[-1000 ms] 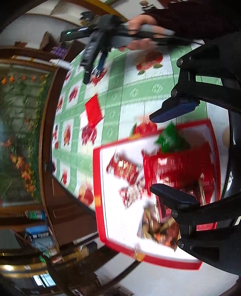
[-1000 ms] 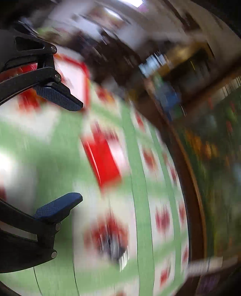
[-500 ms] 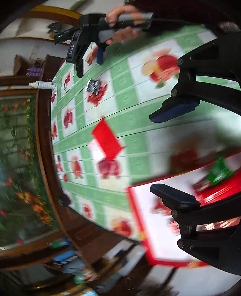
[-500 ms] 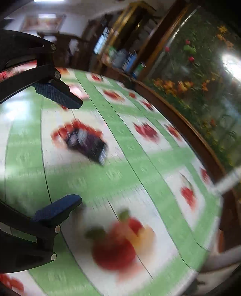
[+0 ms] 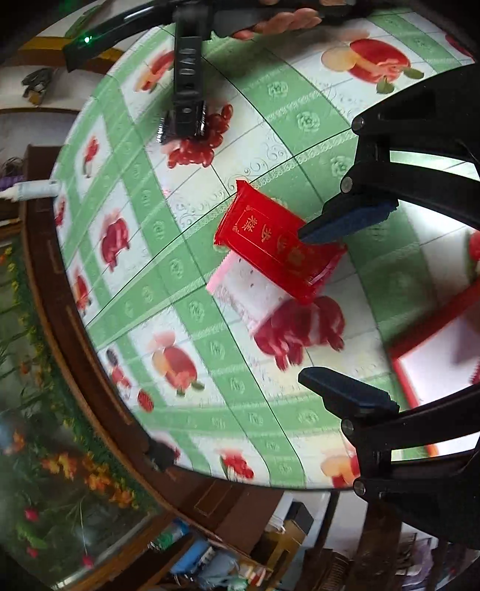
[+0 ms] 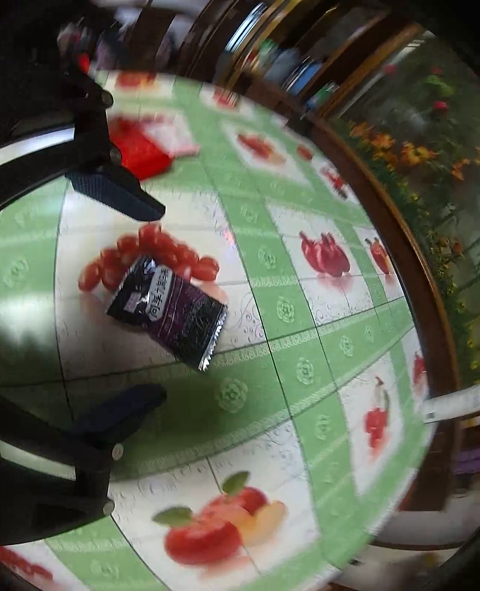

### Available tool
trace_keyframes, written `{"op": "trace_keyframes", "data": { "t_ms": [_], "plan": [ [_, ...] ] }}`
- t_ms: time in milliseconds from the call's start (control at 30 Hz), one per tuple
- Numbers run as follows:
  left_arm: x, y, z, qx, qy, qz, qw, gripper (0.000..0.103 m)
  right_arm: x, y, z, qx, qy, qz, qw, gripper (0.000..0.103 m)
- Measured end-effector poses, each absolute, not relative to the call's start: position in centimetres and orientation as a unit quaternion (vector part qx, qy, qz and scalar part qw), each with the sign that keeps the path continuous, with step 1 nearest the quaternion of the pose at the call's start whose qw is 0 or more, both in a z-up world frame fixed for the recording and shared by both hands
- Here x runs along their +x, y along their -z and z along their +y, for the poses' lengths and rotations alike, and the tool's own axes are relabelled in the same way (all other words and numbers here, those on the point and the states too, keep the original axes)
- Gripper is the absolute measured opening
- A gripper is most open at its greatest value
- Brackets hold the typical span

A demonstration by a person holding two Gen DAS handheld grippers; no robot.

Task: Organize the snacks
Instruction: 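Move the left tool toward the red envelope while the right tool approaches the dark purple bag, then grasp the dark purple bag with the right tool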

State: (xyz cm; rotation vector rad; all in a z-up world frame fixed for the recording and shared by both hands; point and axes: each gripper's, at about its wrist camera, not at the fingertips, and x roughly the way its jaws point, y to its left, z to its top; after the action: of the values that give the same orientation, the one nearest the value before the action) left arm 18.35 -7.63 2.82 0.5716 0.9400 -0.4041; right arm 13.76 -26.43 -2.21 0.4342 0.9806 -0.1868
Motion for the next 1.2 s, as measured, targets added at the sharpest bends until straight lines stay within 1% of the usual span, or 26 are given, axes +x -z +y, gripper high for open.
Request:
{"op": "trace_keyframes", "data": {
  "t_ms": [67,167,233,267,300,367,467,600,667,733,900,967,1033,1200],
  "plan": [
    [18.6,-2.2,-8.7,0.288,0.203,0.440,0.826,0.068,13.8,2.4,-25.3,0.146,0.103,0.473,0.863,0.086],
    [18.8,-2.0,-10.0,0.318,0.211,0.414,0.826,0.068,13.8,2.9,-24.8,0.095,0.128,0.471,0.867,0.087],
    [19.4,-2.0,-10.5,0.314,0.227,0.415,0.823,0.068,13.9,3.0,-24.6,0.080,0.132,0.470,0.869,0.092],
    [19.7,-1.9,-10.8,0.315,0.229,0.415,0.822,0.069,14.0,3.1,-24.7,0.079,0.132,0.473,0.868,0.100],
    [20.1,-1.8,-11.1,0.322,0.224,0.412,0.823,0.070,14.1,3.4,-24.9,0.078,0.133,0.482,0.862,0.103],
    [21.5,-1.3,-11.4,0.322,0.202,0.413,0.828,0.071,14.1,3.4,-24.9,0.075,0.132,0.482,0.863,0.103],
    [24.3,-0.6,-11.0,0.260,0.193,0.458,0.828,0.071,14.0,3.5,-24.9,0.076,0.132,0.479,0.864,0.103],
    [27.1,0.6,-10.2,0.193,0.165,0.493,0.832,0.071,14.5,3.5,-25.1,0.079,0.133,0.481,0.863,0.103],
    [27.8,1.9,-9.6,0.150,0.163,0.532,0.817,0.072,14.5,3.4,-25.4,0.086,0.130,0.483,0.862,0.103],
    [27.4,2.0,-8.8,0.108,0.168,0.538,0.819,0.073,14.5,3.3,-25.8,0.094,0.129,0.481,0.862,0.103],
    [22.9,2.3,-10.5,0.123,0.204,0.530,0.814,0.074,14.0,2.8,-27.7,0.147,0.110,0.472,0.862,0.103],
    [20.0,2.4,-11.8,0.134,0.219,0.528,0.809,0.074,13.6,2.5,-28.6,0.168,0.104,0.467,0.862,0.097],
    [15.8,2.5,-13.2,0.137,0.240,0.524,0.805,0.074,13.4,2.3,-29.1,0.171,0.101,0.468,0.861,0.094],
    [5.7,1.7,-14.5,0.129,0.305,0.524,0.785,0.074,12.9,2.1,-31.2,0.199,0.097,0.467,0.856,0.093]
  ]
}}
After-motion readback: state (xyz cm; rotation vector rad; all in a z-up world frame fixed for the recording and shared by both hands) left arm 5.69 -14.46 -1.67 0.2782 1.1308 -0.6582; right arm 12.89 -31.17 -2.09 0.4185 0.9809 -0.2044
